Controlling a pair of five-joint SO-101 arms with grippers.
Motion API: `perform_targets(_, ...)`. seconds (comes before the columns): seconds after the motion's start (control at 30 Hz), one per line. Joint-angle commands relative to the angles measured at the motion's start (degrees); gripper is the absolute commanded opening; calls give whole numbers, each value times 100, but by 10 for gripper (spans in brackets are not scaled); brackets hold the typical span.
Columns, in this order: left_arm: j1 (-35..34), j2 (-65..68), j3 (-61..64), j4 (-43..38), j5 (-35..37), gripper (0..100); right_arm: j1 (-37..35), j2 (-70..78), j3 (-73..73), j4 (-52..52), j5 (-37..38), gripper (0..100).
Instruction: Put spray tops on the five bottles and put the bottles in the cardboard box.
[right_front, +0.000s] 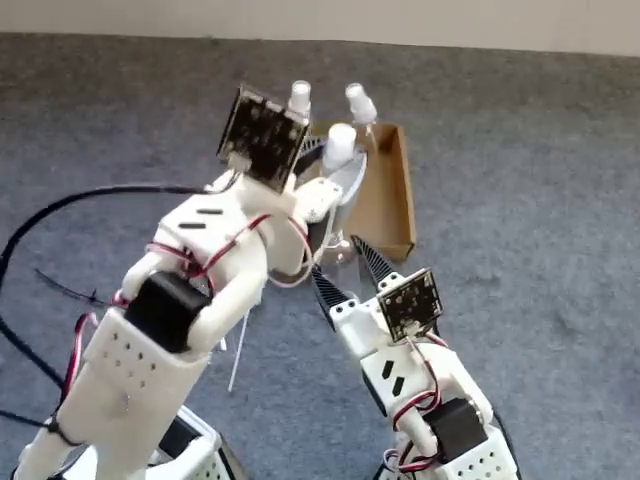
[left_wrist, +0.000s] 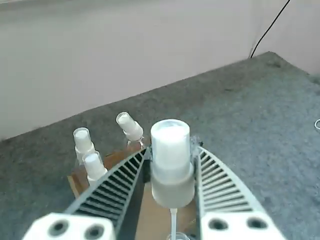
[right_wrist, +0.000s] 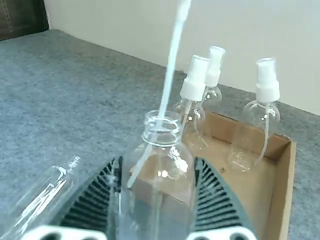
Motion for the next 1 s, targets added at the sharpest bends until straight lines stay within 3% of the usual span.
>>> perform_targets(0.0, 40, -734, 444, -9, 35, 8, 4, -57, -75, -145, -53, 5)
perform_targets(0.23, 84, -1042, 998, 299, 70, 178, 4, -57, -66, -145, -53, 5)
perform_targets(0.57, 31, -1042, 48, 818, 26, 179, 4, -57, -66, -145, -53, 5)
perform_targets(0.67, -268, -1033, -145, 818, -211, 178, 4, -57, -66, -145, -53, 5)
perform_targets(0.97, -620, -1042, 901, 818, -343, 178, 4, -57, -66, -145, -53, 5)
